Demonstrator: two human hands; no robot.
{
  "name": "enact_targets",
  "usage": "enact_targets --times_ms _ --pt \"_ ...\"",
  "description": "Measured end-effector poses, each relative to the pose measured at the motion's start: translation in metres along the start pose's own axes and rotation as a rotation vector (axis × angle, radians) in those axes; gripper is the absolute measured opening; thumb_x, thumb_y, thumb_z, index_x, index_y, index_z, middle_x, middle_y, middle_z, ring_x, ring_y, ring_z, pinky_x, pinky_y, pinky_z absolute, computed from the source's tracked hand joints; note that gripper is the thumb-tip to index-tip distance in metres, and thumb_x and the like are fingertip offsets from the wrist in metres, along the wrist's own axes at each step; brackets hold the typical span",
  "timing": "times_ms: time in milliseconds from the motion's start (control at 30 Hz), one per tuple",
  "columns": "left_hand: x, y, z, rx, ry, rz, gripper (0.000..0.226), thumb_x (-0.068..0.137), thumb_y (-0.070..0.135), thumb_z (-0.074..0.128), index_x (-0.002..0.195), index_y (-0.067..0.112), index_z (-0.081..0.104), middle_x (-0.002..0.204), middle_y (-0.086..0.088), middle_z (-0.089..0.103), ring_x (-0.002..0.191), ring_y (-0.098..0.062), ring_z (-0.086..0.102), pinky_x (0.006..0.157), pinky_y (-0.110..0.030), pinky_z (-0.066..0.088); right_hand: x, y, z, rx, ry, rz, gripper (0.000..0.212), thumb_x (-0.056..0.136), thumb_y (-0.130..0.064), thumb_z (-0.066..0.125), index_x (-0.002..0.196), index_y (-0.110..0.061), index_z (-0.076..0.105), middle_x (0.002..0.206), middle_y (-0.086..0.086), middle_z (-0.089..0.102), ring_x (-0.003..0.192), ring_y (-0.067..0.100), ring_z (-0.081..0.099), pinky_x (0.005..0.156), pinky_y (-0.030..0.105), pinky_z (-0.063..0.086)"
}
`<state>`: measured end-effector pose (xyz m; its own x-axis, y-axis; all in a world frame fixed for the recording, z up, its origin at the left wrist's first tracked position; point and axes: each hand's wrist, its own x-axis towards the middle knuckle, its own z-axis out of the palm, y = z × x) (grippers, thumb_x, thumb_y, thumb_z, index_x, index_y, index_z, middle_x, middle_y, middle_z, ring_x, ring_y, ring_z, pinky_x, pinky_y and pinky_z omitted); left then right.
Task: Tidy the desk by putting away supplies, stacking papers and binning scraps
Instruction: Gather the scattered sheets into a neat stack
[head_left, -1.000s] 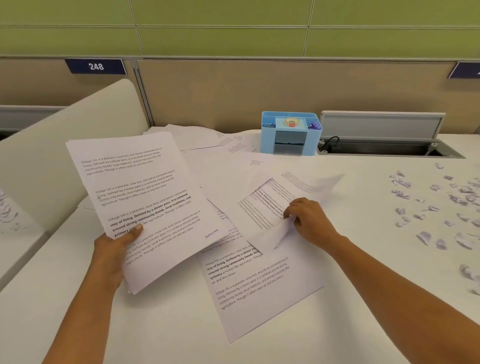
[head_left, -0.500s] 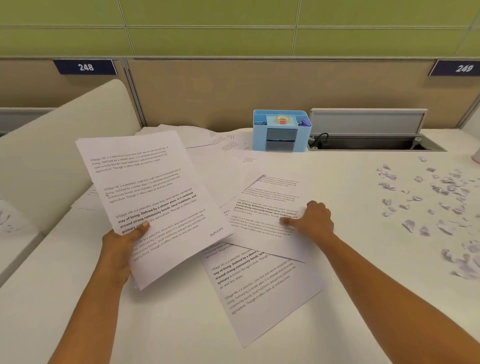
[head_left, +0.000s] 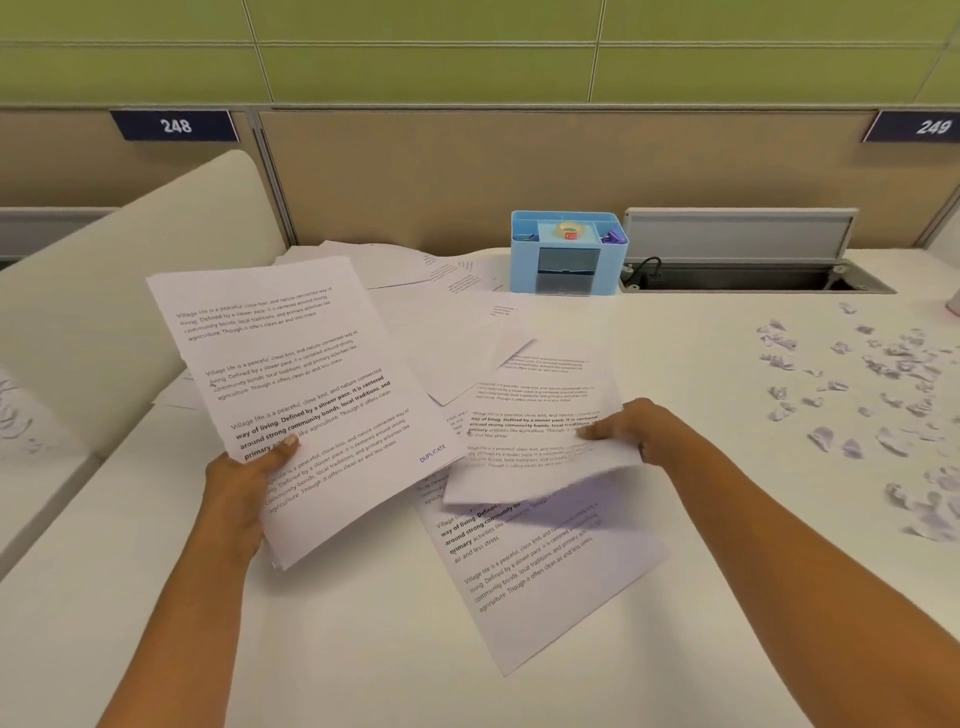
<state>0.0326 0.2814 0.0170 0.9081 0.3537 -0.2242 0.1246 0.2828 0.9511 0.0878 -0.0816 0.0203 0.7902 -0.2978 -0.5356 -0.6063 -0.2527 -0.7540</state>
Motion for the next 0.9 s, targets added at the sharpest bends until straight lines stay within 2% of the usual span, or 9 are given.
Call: enact_targets --times_ms 133,200,300,467,633,800,900 --pt "0.001 -0.003 0.007 -0.005 -0.013 -0.012 0.039 0.085 0.001 0.061 0.123 0.006 0.056 0.106 -0.007 0.064 0.091 -0.023 0.062 0.088 -0.042 0.047 -0.009 0.013 0.008 -0.369 0.059 -0.071 0.07 0.062 -0.021 0.086 0.12 0.001 0.053 0.121 0.015 0.059 0.109 0.031 0.058 0.079 0.032 0.047" --pt "0.003 -0.004 0.008 -0.004 -0.021 -0.015 0.038 0.084 0.0 0.061 0.121 0.007 0.057 0.108 -0.009 0.063 0.09 -0.022 0.062 0.086 -0.041 0.048 -0.013 0.017 0.015 -0.519 0.099 -0.121 0.071 0.062 -0.033 0.085 0.118 -0.002 0.053 0.12 0.01 0.059 0.11 0.027 0.057 0.079 0.028 0.044" --pt "0.006 -0.004 0.009 0.001 -0.025 -0.018 0.039 0.084 -0.001 0.061 0.122 0.005 0.056 0.107 -0.008 0.064 0.089 -0.02 0.062 0.083 -0.039 0.049 -0.026 0.016 0.028 -0.614 0.173 -0.179 0.068 0.063 -0.04 0.083 0.11 -0.002 0.052 0.114 0.01 0.06 0.107 0.026 0.057 0.072 0.027 0.039" --pt "0.009 -0.003 0.004 0.007 -0.024 -0.021 0.038 0.083 0.001 0.063 0.12 0.008 0.058 0.097 0.0 0.065 0.087 -0.018 0.063 0.066 -0.033 0.057 -0.032 0.014 0.035 -0.636 0.19 -0.151 0.066 0.068 -0.04 0.08 0.112 -0.003 0.05 0.115 0.009 0.059 0.107 0.024 0.058 0.074 0.026 0.039" --pt "0.009 -0.002 0.002 0.014 -0.019 -0.031 0.037 0.083 0.001 0.063 0.12 0.009 0.058 0.096 0.0 0.065 0.085 -0.018 0.063 0.061 -0.031 0.058 -0.03 0.013 0.035 -0.588 0.158 -0.116 0.064 0.068 -0.035 0.081 0.114 -0.005 0.05 0.119 0.009 0.058 0.112 0.027 0.054 0.083 0.029 0.042" --pt "0.009 -0.001 0.006 0.022 -0.034 -0.024 0.037 0.084 0.001 0.062 0.12 0.008 0.058 0.096 0.0 0.065 0.084 -0.018 0.063 0.064 -0.031 0.058 -0.026 0.02 0.024 -0.475 0.2 -0.115 0.053 0.072 -0.025 0.077 0.115 -0.007 0.053 0.118 0.01 0.06 0.108 0.03 0.057 0.084 0.033 0.046" --pt "0.01 -0.002 0.012 0.02 -0.044 -0.048 0.037 0.084 0.001 0.062 0.12 0.007 0.057 0.105 -0.008 0.065 0.086 -0.021 0.063 0.077 -0.037 0.052 -0.026 0.022 0.005 -0.404 0.264 -0.147 0.039 0.078 -0.015 0.068 0.115 -0.01 0.057 0.114 0.011 0.063 0.102 0.03 0.06 0.079 0.032 0.047"
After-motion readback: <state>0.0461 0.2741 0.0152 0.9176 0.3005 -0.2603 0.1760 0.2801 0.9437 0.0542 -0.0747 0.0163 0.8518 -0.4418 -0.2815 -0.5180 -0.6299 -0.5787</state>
